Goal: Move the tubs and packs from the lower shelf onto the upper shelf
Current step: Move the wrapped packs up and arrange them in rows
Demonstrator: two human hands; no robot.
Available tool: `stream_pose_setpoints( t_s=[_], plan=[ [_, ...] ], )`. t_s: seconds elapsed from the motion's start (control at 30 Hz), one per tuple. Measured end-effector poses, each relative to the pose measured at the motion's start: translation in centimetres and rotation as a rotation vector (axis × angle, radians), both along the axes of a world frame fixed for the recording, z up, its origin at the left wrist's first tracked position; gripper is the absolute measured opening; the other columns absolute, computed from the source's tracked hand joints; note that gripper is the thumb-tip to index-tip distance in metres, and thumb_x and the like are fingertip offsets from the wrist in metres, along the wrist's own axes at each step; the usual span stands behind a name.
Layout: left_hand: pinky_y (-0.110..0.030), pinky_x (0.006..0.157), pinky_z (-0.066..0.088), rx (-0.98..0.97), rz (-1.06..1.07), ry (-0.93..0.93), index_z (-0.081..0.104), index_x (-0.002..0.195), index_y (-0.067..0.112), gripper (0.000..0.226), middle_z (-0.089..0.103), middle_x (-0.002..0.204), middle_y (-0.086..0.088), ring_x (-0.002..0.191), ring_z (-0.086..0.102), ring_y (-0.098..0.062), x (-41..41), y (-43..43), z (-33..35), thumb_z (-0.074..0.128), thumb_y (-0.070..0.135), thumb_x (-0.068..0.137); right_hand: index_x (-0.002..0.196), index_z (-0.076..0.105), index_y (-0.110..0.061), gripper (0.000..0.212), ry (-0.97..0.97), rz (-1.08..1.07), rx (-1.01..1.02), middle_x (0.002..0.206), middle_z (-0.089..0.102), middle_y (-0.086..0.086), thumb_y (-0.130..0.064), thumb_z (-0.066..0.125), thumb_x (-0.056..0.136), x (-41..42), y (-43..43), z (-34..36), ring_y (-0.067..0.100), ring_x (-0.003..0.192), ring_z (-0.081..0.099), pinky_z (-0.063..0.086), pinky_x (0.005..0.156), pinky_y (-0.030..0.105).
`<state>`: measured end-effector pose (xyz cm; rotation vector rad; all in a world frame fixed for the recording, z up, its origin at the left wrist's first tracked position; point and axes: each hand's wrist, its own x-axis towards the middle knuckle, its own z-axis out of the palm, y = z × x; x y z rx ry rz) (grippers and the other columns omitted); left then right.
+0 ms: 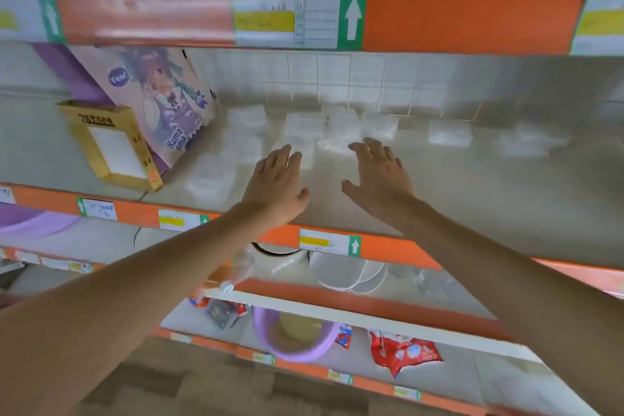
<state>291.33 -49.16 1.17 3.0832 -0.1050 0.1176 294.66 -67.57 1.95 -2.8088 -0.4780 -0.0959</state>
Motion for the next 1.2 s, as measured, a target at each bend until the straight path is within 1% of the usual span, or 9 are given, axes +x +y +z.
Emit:
stream_pose_setpoints(
  t_s=[0.2,0.33,0.43,0.53,0.63,0.8,0.93,1.1,1.2],
  plan=[
    [-0.04,0.118,0.013,-0.027,0.06,-0.029,0.016,0.154,0.007,0.061,0.01,0.163,-0.015,0.149,0.012,-0.03,4.7,1.3,-3.8,0.037,0.033,0.102,0.151,0.027,-0.023,0.064,-0.091,-0.052,0.056,0.16,0.011,0.009,-0.045,0.051,0.096,7.2,2.5,-2.2,0.029,0.144,0.018,0.021,0.115,0.04],
    [-0.04,0.111,0.025,-0.078,0.08,-0.151,0.037,0.147,0.01,0.05,0.035,0.154,-0.014,0.138,0.031,-0.033,5.0,1.4,-5.5,0.035,0.033,0.102,0.126,0.051,-0.023,0.043,-0.049,-0.17,0.352,0.149,0.032,0.005,-0.044,0.06,0.089,10.0,4.4,-3.6,0.027,0.136,0.03,0.026,0.107,0.036],
    [-0.044,0.098,0.042,-0.103,0.061,-0.233,0.056,0.13,0.009,0.054,0.055,0.133,-0.015,0.118,0.05,-0.037,5.2,1.8,-5.9,0.036,0.04,0.092,0.111,0.051,-0.019,0.035,-0.116,-0.224,0.48,0.128,0.047,0.002,-0.039,0.067,0.086,10.7,5.5,-4.8,0.024,0.118,0.043,0.031,0.095,0.033],
    [-0.045,0.092,0.044,-0.167,0.053,-0.292,0.062,0.122,0.011,0.04,0.059,0.122,-0.013,0.109,0.051,-0.039,5.4,2.1,-6.2,0.058,0.03,0.087,0.105,0.049,-0.016,0.03,-0.163,-0.268,0.531,0.12,0.049,0.002,-0.031,0.068,0.087,11.3,5.7,-5.3,0.025,0.111,0.045,0.033,0.091,0.031],
    [-0.042,0.094,0.038,-0.184,0.05,-0.327,0.062,0.123,0.013,0.038,0.057,0.126,-0.012,0.114,0.048,-0.038,5.4,2.2,-6.3,0.067,0.024,0.086,0.105,0.05,-0.015,0.029,-0.161,-0.279,0.575,0.117,0.049,0.002,-0.027,0.068,0.086,11.3,5.7,-5.5,0.024,0.11,0.045,0.032,0.091,0.03],
    [-0.043,0.108,0.027,-0.249,0.029,-0.267,0.054,0.132,0.012,0.04,0.043,0.145,-0.016,0.135,0.034,-0.036,5.5,2.1,-6.3,0.059,0.02,0.093,0.112,0.05,-0.016,0.035,-0.121,-0.271,0.651,0.12,0.049,-0.001,-0.023,0.067,0.082,10.0,5.3,-5.4,0.02,0.114,0.046,0.023,0.092,0.026],
    [-0.046,0.1,0.036,-0.275,0.008,-0.293,0.058,0.125,0.008,0.04,0.053,0.135,-0.016,0.125,0.046,-0.041,5.4,2.2,-6.3,0.067,0.015,0.087,0.116,0.049,-0.019,0.043,-0.107,-0.227,0.675,0.122,0.05,-0.005,-0.026,0.07,0.079,7.9,3.9,-5.2,0.017,0.115,0.048,0.023,0.097,0.026],
    [-0.043,0.092,0.041,-0.257,0.037,-0.296,0.059,0.128,0.009,0.064,0.055,0.12,-0.012,0.108,0.047,-0.035,5.2,2.0,-6.0,0.06,0.053,0.082,0.118,0.05,-0.022,0.049,-0.065,-0.192,0.604,0.12,0.047,-0.01,-0.024,0.071,0.074,4.3,0.7,-5.5,0.015,0.116,0.05,0.023,0.093,0.027],
    [-0.037,0.096,0.034,-0.274,0.018,-0.269,0.06,0.127,0.01,0.06,0.053,0.12,-0.012,0.113,0.045,-0.033,5.0,1.8,-5.9,0.069,0.049,0.083,0.121,0.05,-0.024,0.052,-0.039,-0.238,0.551,0.125,0.047,-0.007,-0.024,0.072,0.073,2.9,-1.3,-5.7,0.016,0.119,0.049,0.024,0.094,0.028]
  ],
)
